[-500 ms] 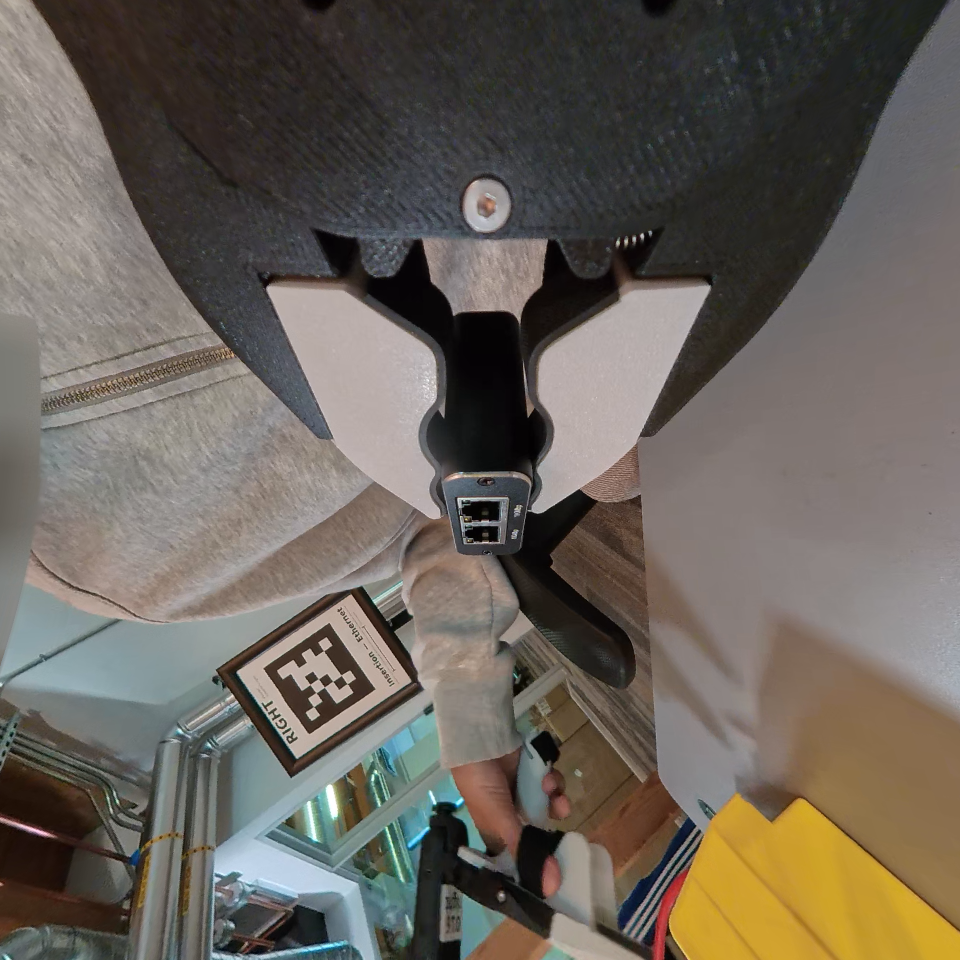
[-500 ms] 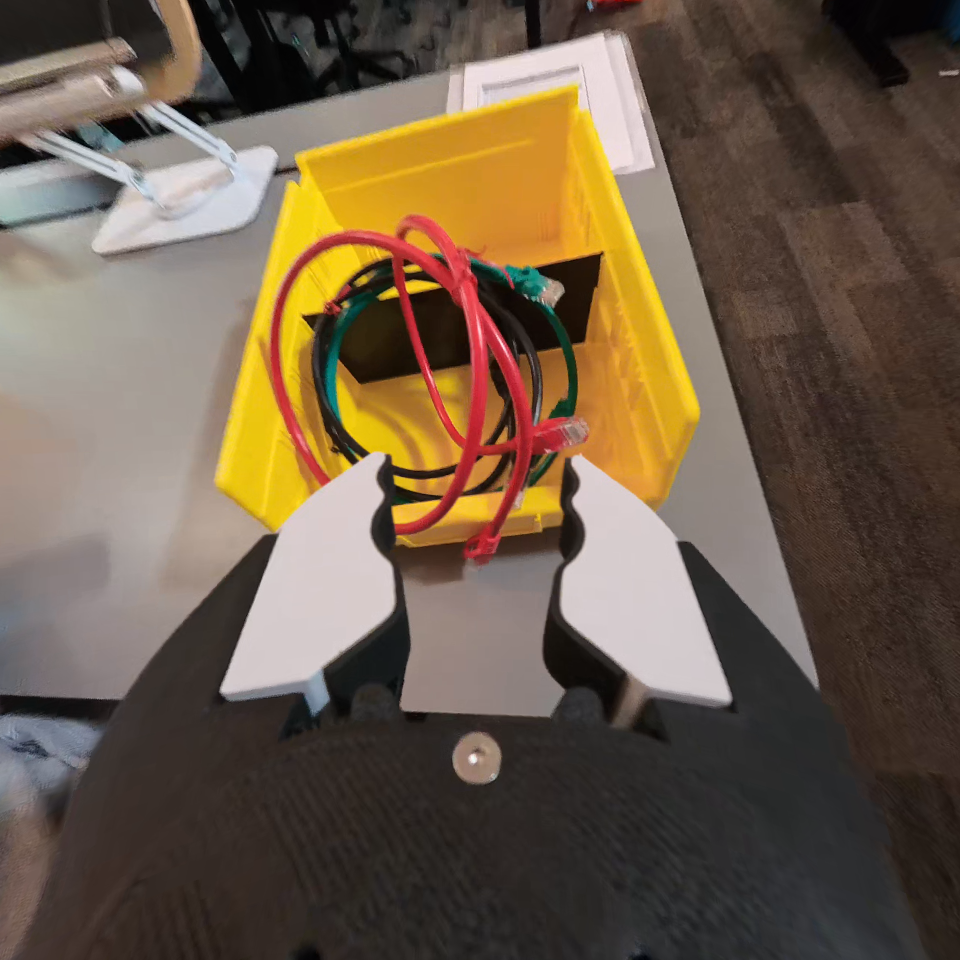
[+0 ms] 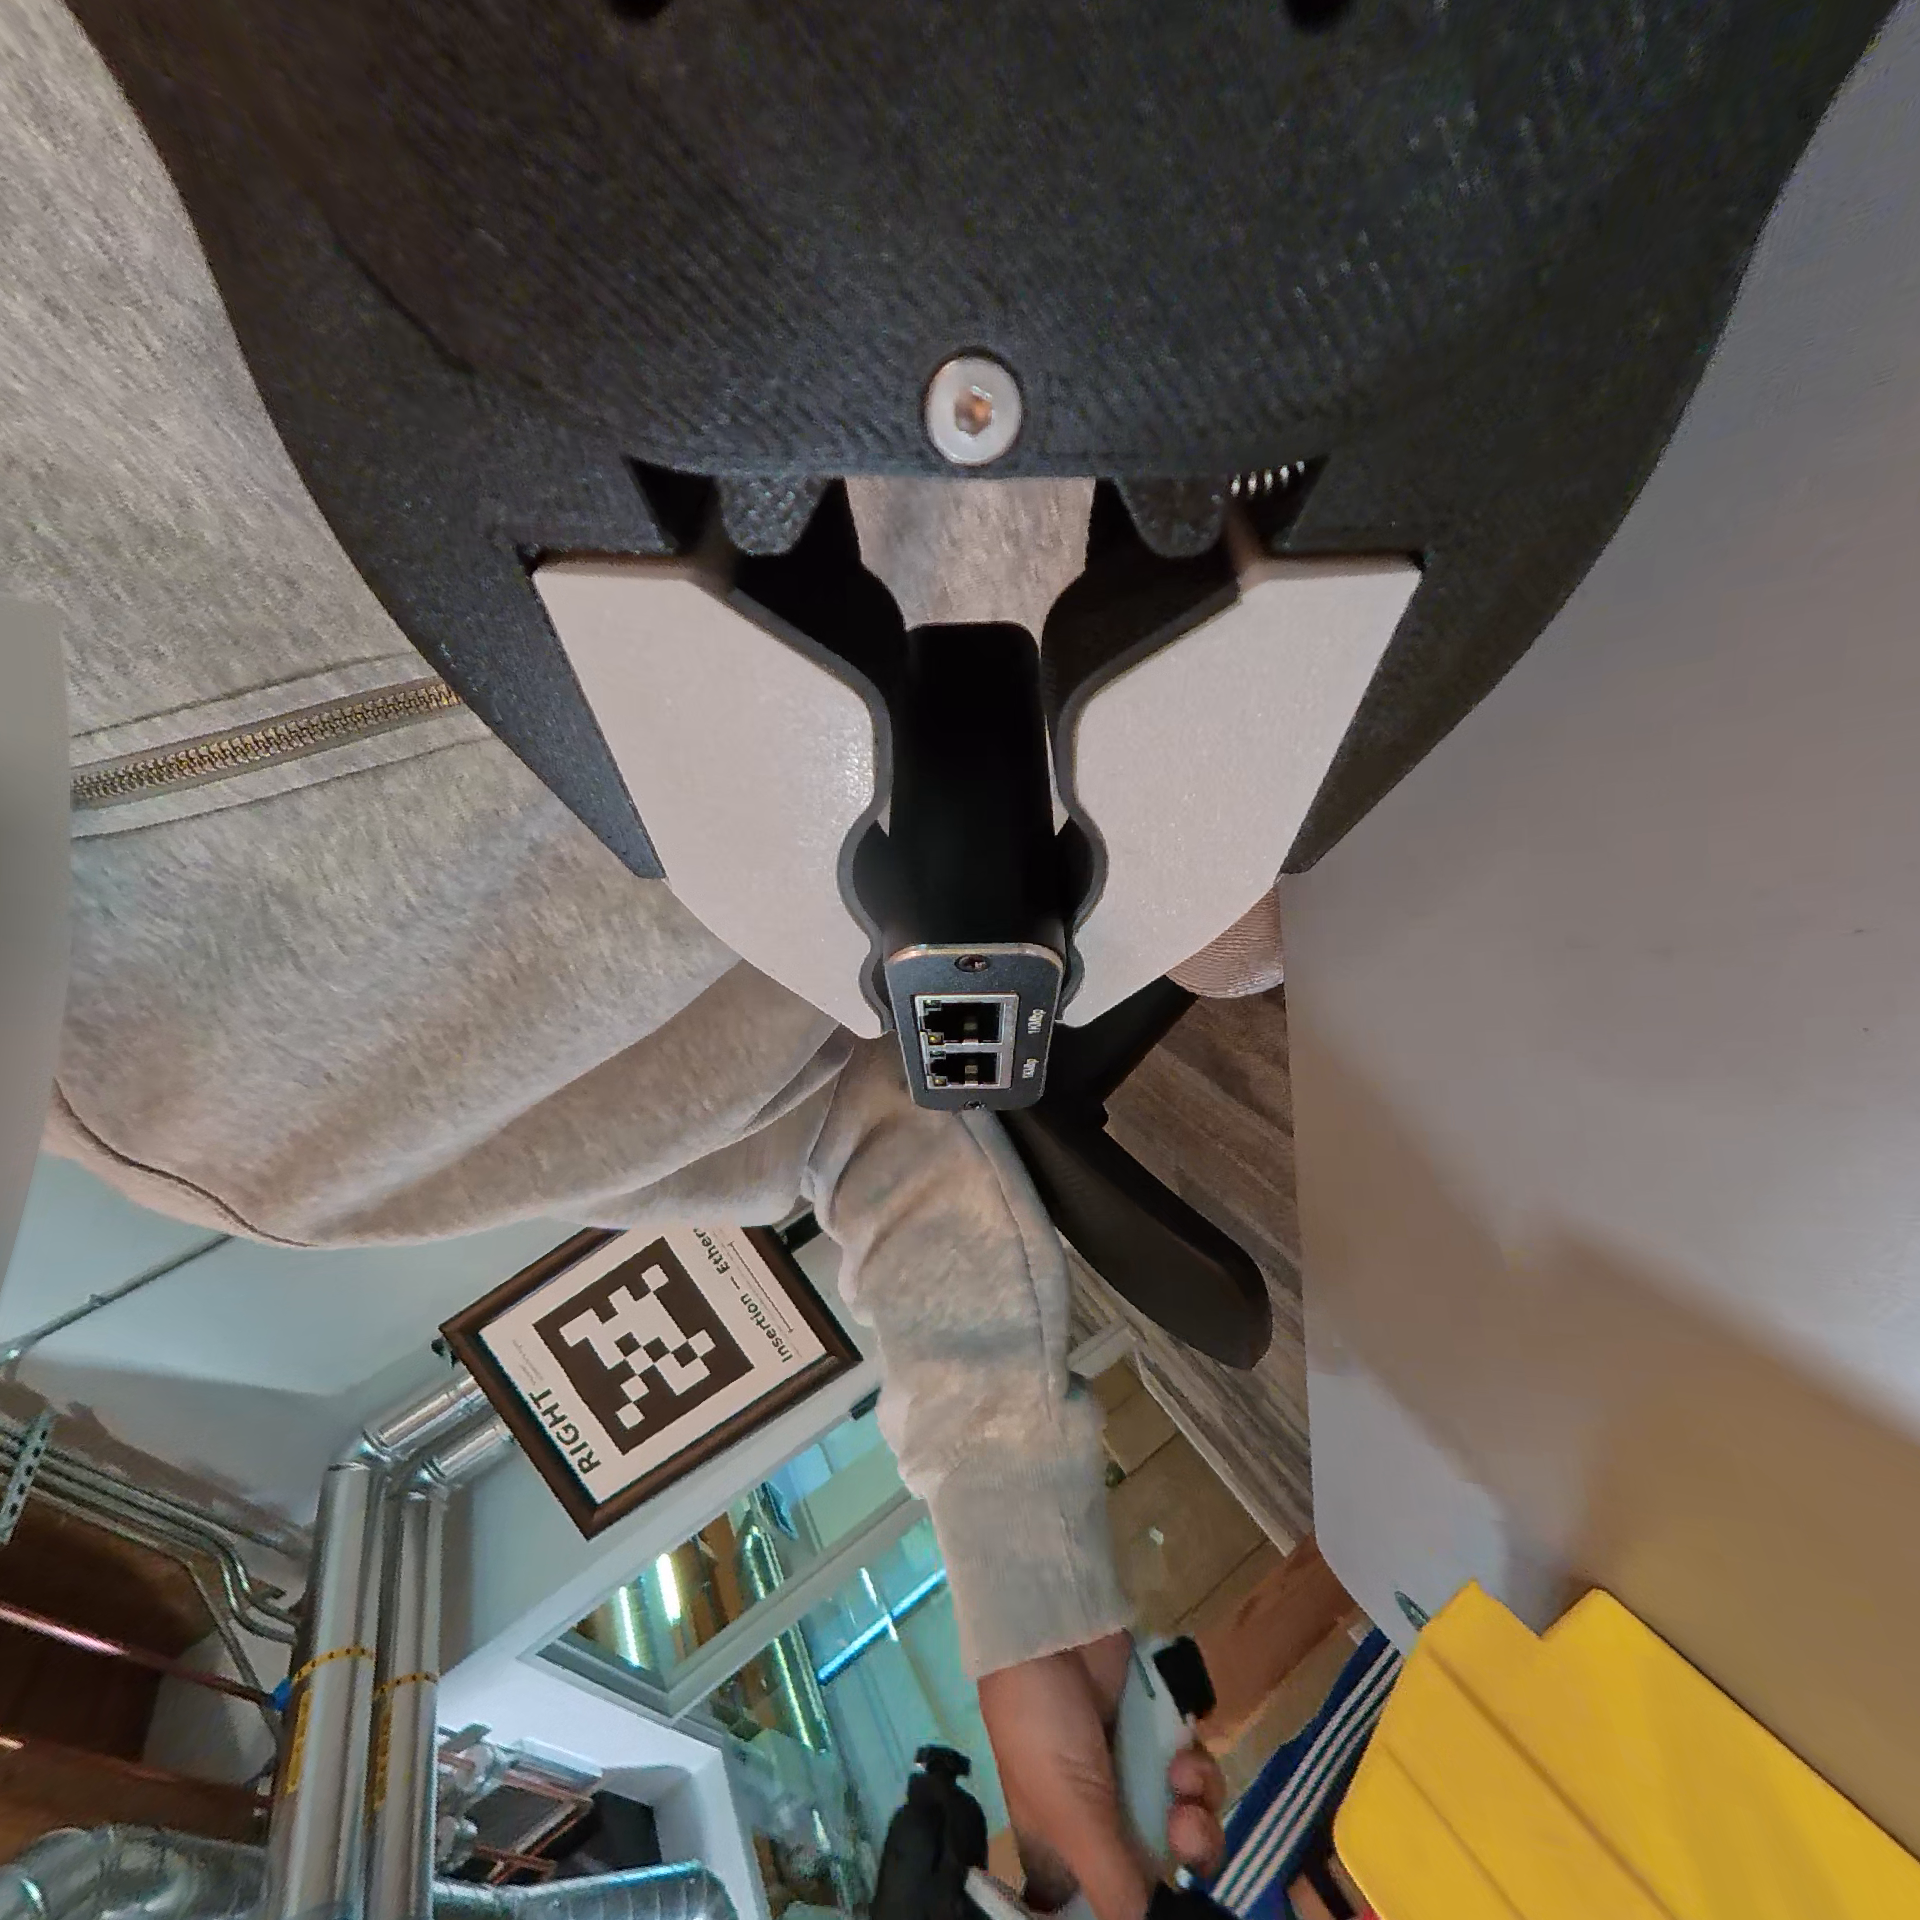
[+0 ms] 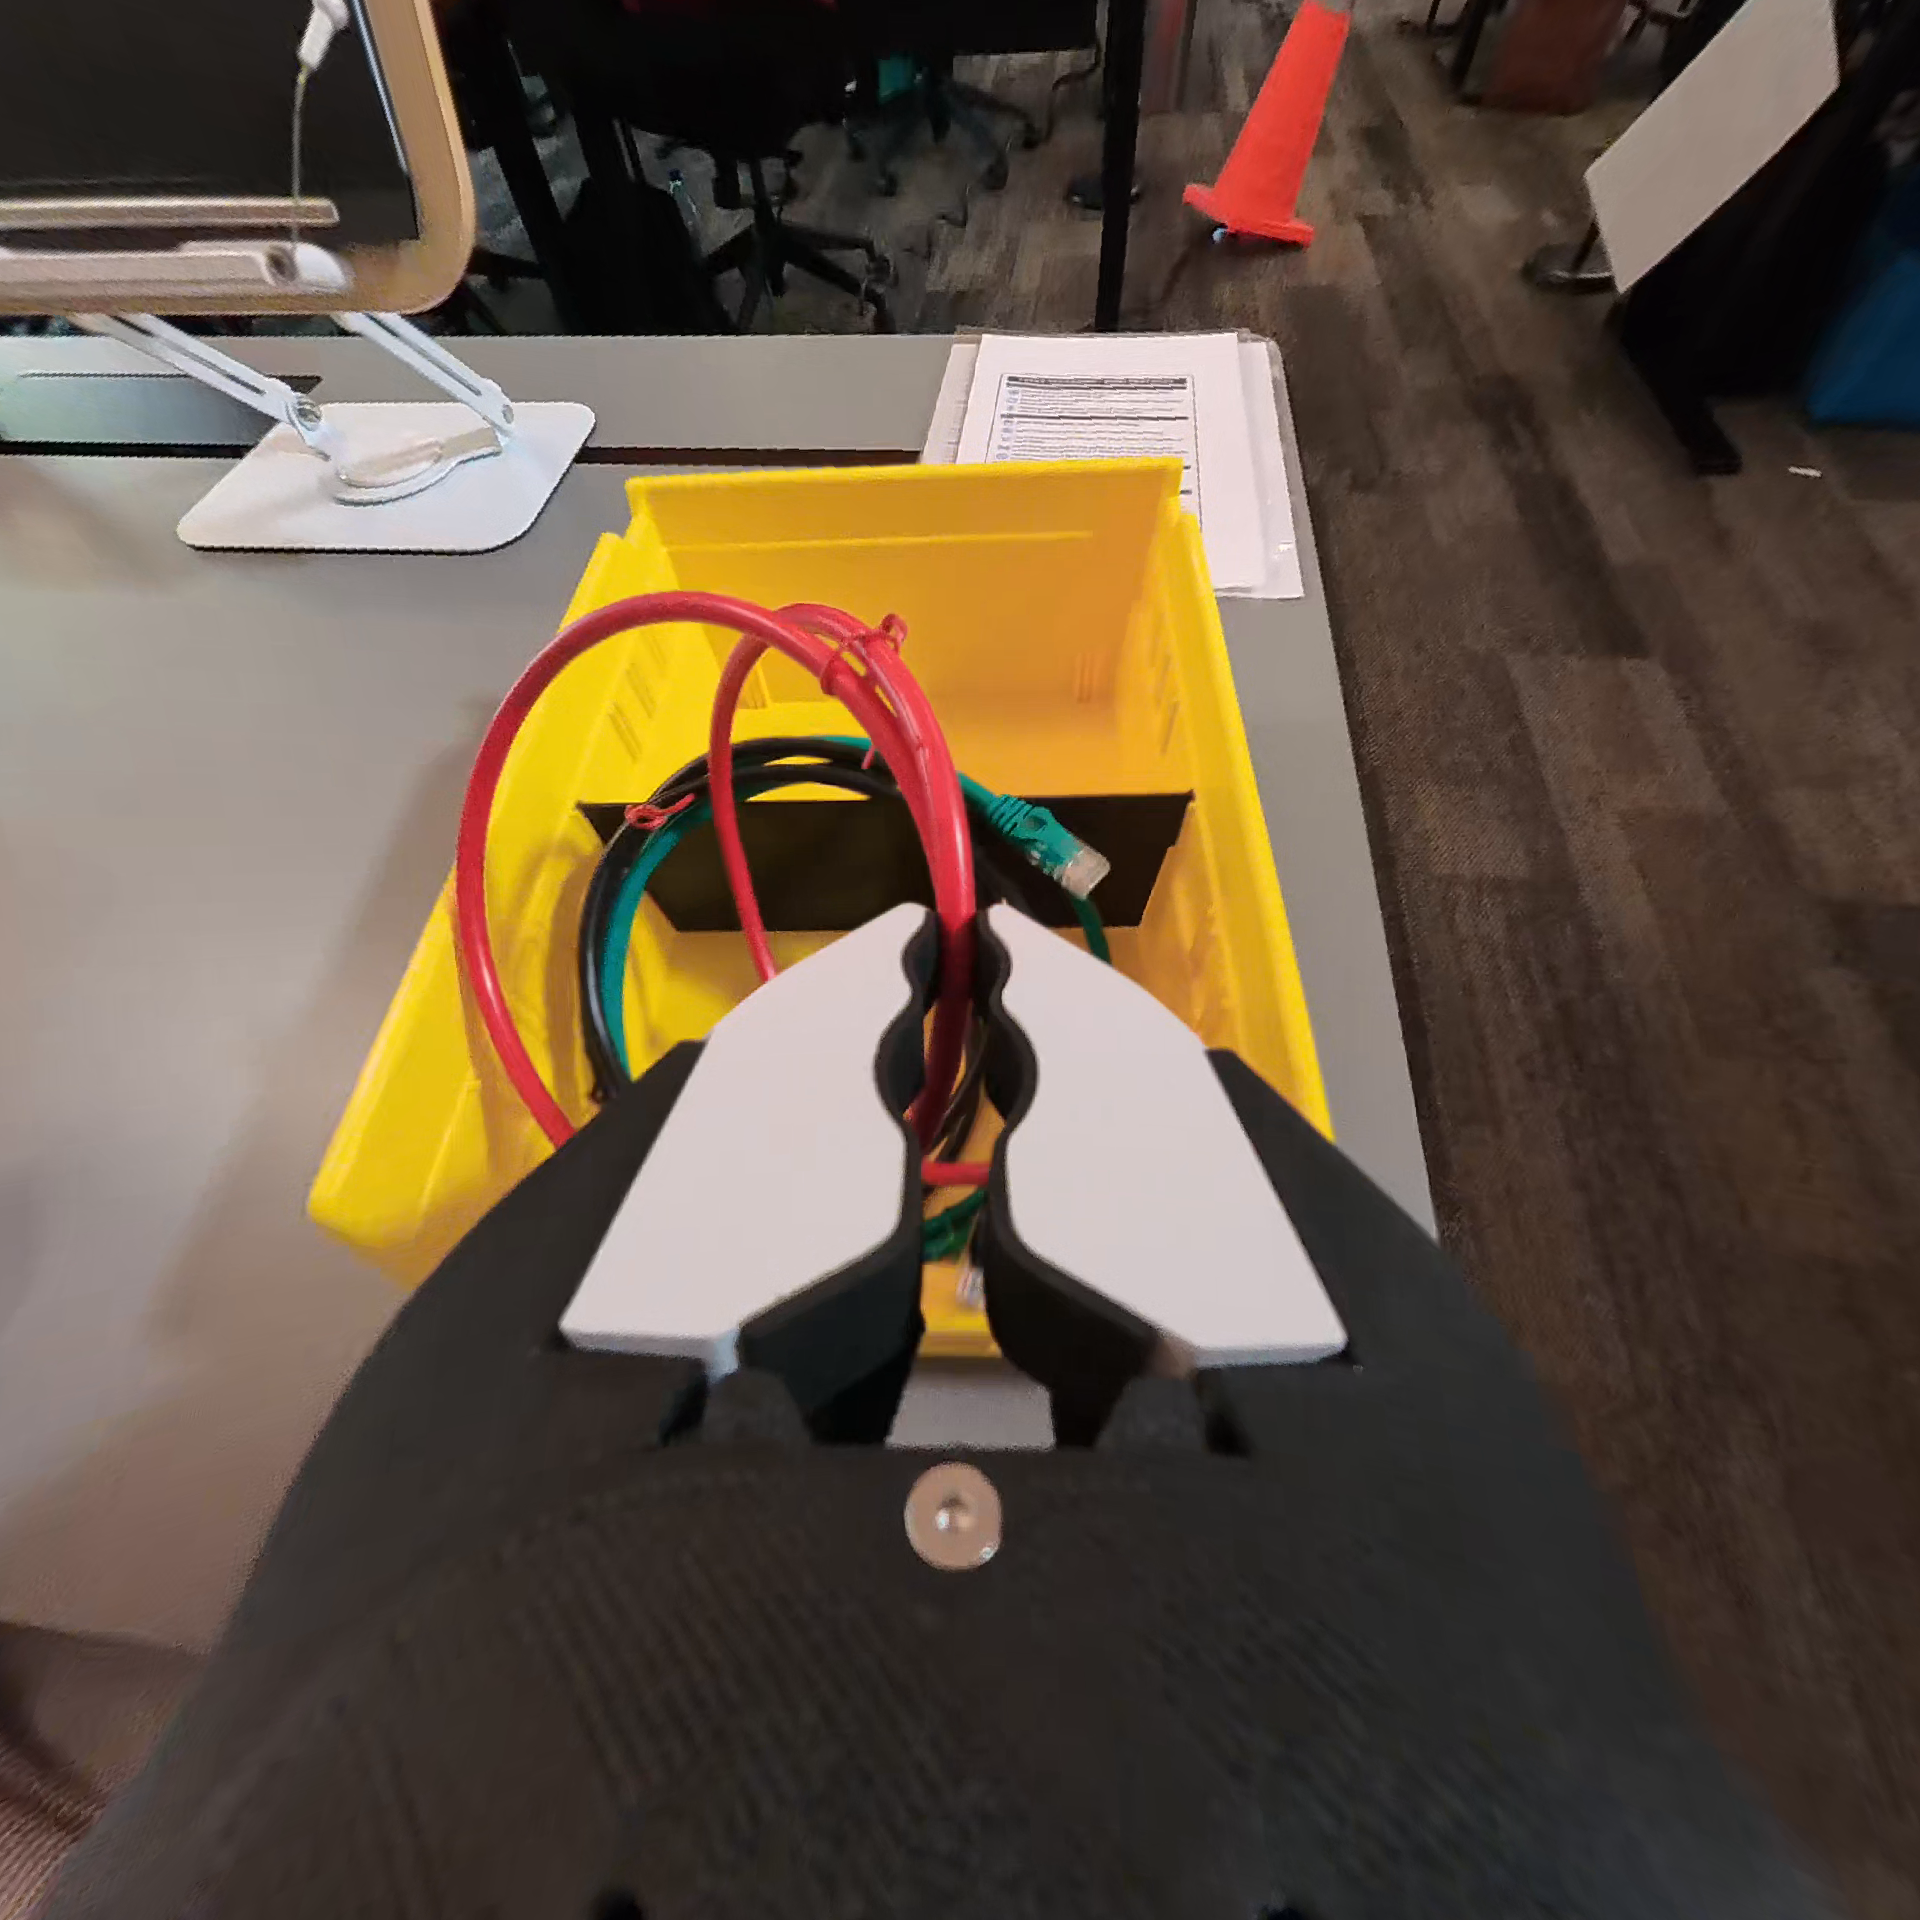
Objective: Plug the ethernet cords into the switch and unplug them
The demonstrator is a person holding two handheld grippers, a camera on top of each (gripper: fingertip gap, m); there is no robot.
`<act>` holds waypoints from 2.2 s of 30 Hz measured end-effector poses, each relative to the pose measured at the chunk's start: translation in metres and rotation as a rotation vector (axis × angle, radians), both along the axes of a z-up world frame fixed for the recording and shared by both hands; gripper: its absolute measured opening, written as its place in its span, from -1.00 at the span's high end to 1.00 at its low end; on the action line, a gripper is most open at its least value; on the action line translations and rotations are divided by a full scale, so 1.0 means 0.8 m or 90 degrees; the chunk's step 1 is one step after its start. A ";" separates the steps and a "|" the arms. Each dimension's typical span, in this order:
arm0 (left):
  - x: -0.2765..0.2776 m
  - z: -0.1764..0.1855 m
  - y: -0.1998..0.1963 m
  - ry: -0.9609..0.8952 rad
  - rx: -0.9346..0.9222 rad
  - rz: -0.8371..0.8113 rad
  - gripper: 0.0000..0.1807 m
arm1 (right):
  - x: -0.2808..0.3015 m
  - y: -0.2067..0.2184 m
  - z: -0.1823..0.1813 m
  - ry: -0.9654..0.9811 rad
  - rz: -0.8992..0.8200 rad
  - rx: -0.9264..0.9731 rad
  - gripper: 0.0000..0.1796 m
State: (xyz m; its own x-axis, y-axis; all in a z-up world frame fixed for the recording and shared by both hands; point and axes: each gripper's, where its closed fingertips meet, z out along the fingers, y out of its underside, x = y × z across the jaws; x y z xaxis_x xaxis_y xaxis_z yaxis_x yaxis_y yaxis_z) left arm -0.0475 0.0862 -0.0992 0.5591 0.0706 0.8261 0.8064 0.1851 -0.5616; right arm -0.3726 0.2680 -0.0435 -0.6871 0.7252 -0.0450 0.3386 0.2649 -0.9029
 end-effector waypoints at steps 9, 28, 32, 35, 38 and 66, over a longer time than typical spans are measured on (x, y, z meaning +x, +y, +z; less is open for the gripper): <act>-0.003 -0.001 -0.003 -0.002 0.001 0.006 0.70 | -0.039 0.010 -0.077 -0.068 -0.028 0.062 0.93; -0.006 0.000 -0.010 -0.003 0.006 0.016 0.70 | -0.021 0.014 -0.065 -0.014 -0.026 0.047 0.49; -0.010 -0.001 -0.014 -0.002 0.008 0.030 0.70 | -0.007 0.022 -0.039 -0.010 -0.040 -0.032 0.42; -0.015 0.001 -0.020 0.008 0.006 0.054 0.70 | -0.001 0.017 -0.010 0.038 -0.058 -0.064 0.41; -0.023 0.002 -0.029 0.018 0.002 0.084 0.70 | 0.030 -0.021 0.030 0.136 -0.017 -0.057 0.44; -0.056 0.064 -0.107 0.239 -0.020 0.426 0.36 | 0.371 -0.328 -0.036 -0.242 0.612 -0.267 0.72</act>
State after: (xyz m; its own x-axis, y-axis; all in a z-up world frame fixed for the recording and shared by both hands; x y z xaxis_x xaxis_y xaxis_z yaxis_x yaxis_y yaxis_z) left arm -0.0926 0.0005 -0.0482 0.6316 0.5128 0.5815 0.2822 0.5466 -0.7884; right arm -0.0759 0.0054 -0.0727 -0.8437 -0.2236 -0.4879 0.4297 0.2633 -0.8637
